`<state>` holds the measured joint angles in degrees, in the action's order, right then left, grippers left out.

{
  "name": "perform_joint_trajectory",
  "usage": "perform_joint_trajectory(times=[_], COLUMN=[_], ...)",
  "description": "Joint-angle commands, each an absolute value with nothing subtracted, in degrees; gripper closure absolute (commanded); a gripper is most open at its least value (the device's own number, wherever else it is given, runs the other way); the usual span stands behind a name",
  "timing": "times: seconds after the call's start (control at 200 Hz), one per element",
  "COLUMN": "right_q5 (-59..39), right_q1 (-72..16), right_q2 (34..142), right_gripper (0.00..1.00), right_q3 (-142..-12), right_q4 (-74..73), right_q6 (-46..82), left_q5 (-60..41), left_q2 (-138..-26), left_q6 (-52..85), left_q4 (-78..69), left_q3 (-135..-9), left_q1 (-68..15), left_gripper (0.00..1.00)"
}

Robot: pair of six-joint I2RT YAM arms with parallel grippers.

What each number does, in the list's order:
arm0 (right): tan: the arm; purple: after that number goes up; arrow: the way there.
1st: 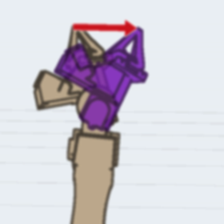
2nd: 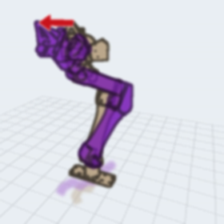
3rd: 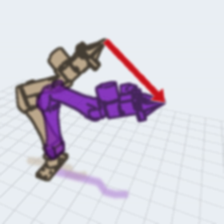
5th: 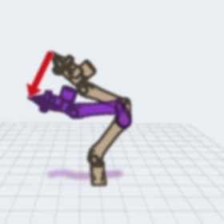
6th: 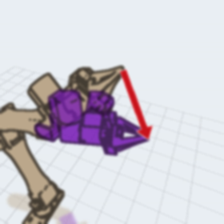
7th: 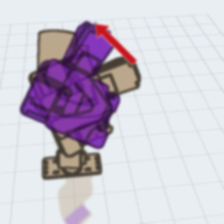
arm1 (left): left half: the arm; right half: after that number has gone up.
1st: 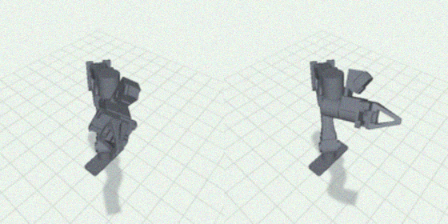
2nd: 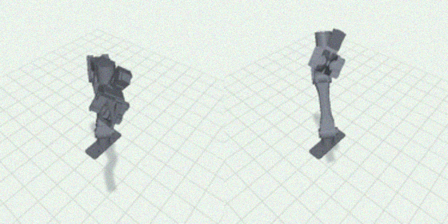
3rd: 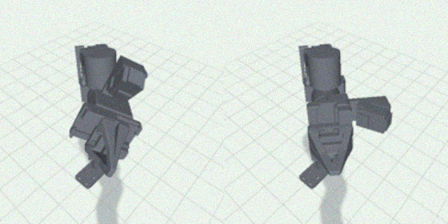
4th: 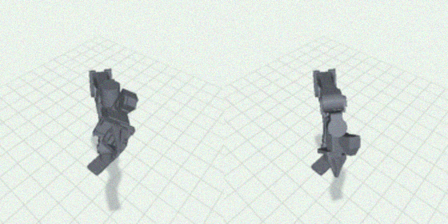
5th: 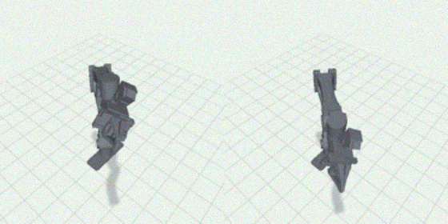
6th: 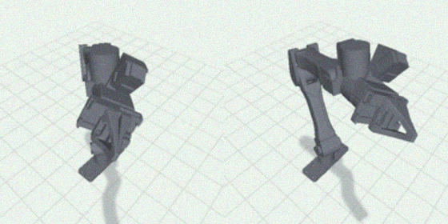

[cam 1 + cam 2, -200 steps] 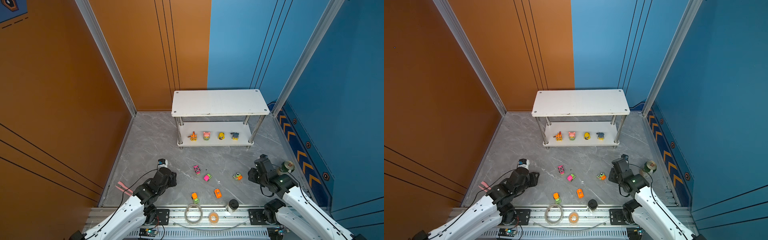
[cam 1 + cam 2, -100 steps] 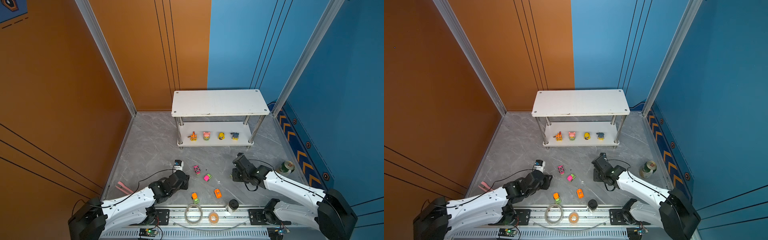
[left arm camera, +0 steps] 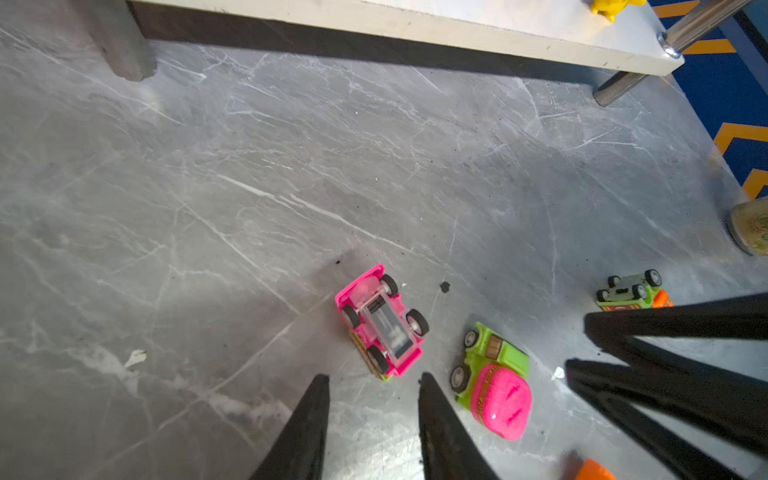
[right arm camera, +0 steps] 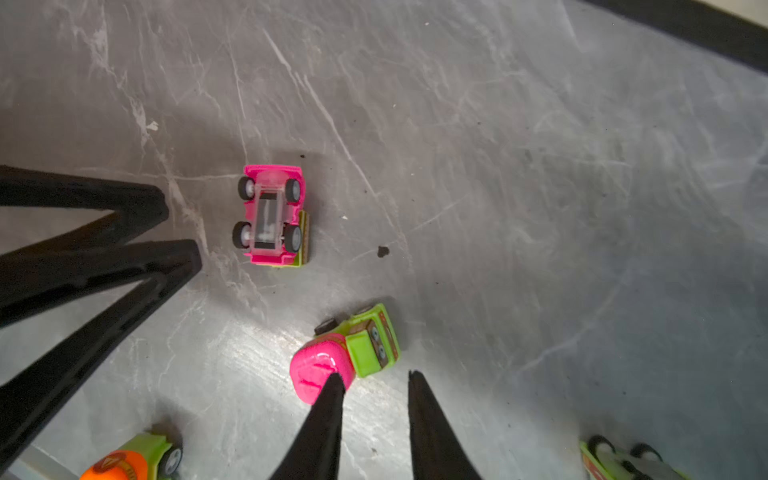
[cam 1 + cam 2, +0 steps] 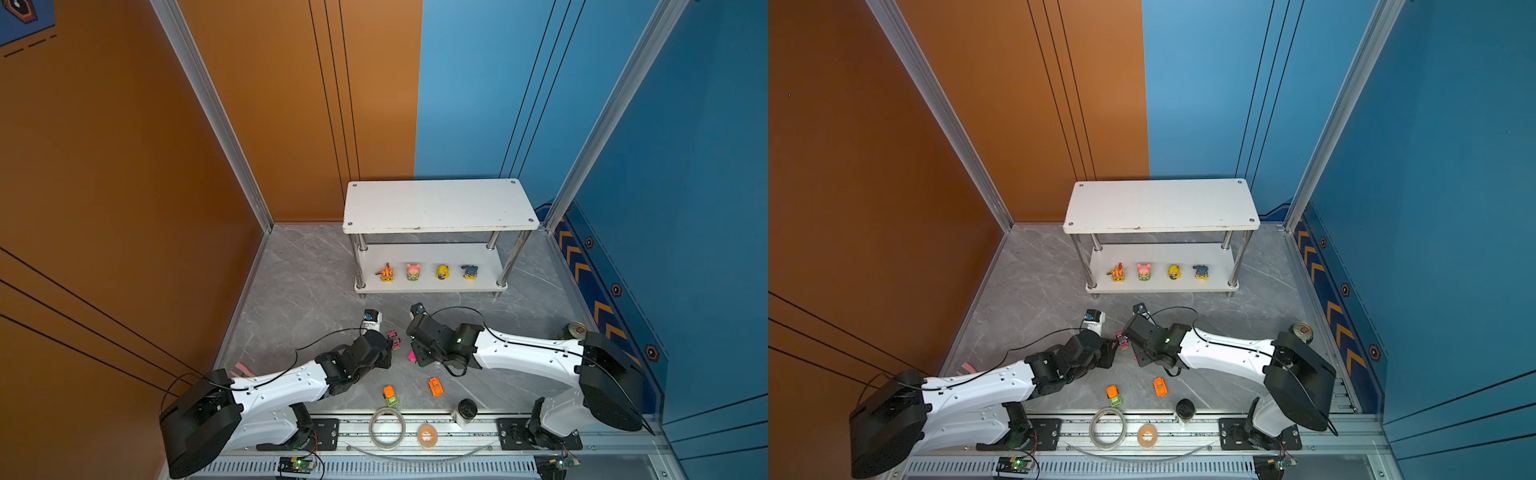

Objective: Place and organize the plastic toys onto the shelf
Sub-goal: 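Move both grippers toward the pink and green toy cars on the table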

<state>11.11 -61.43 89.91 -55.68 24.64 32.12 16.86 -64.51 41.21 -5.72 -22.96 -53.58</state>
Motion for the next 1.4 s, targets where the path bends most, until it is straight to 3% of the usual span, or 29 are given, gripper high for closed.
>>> perform_joint_trajectory(times=[0.0, 0.09, 0.33, 0.611, 0.786, 0.961, 1.161, 1.216, 1.301, 1.392], right_q5=[10.5, 9.6, 11.7, 11.0, 10.2, 8.5, 2.7, 1.2, 0.8, 0.9], right_q1=[-62.3, -62.8, -67.6, -68.0, -62.8, -58.0, -54.2, -53.2, -51.5, -50.7], right_q2=[92.9, 93.7, 90.7, 97.3, 103.2, 102.4, 96.8, 94.9, 92.9, 92.8], right_gripper=[0.74, 0.9, 1.0, 1.0, 1.0, 1.0, 0.91, 0.8, 0.53, 0.45], right_q3=[-59.4, -59.5, -56.9, -59.0, -64.7, -68.1, -65.1, -63.9, -62.4, -62.0], right_q4=[28.8, 29.5, 34.7, 31.2, 27.0, 25.2, 22.6, 22.2, 22.5, 23.4], right_q6=[31.1, 31.2, 34.0, 32.4, 29.0, 26.2, 21.8, 20.0, 17.6, 16.0], left_q5=[18.6, 18.9, 21.2, 21.7, 21.9, 21.7, 19.9, 19.3, 18.4, 17.7], left_q2=[-61.7, -60.3, -55.9, -52.2, -49.6, -48.3, -50.1, -51.0, -52.1, -53.2], left_q6=[40.7, 40.1, 42.1, 43.1, 43.7, 43.6, 43.2, 42.9, 42.9, 42.7], left_q4=[-3.2, -0.1, 2.1, 5.3, 6.6, 7.0, 5.1, 4.4, 3.3, 2.6], left_q3=[-23.2, -23.6, -20.6, -19.7, -18.6, -18.0, -17.8, -17.8, -17.8, -17.9], left_q1=[-52.8, -52.8, -51.4, -49.8, -48.5, -47.3, -45.6, -45.1, -44.7, -44.4], left_gripper=[0.68, 0.73, 0.73, 0.73, 0.72, 0.72, 0.71, 0.71, 0.71, 0.7])
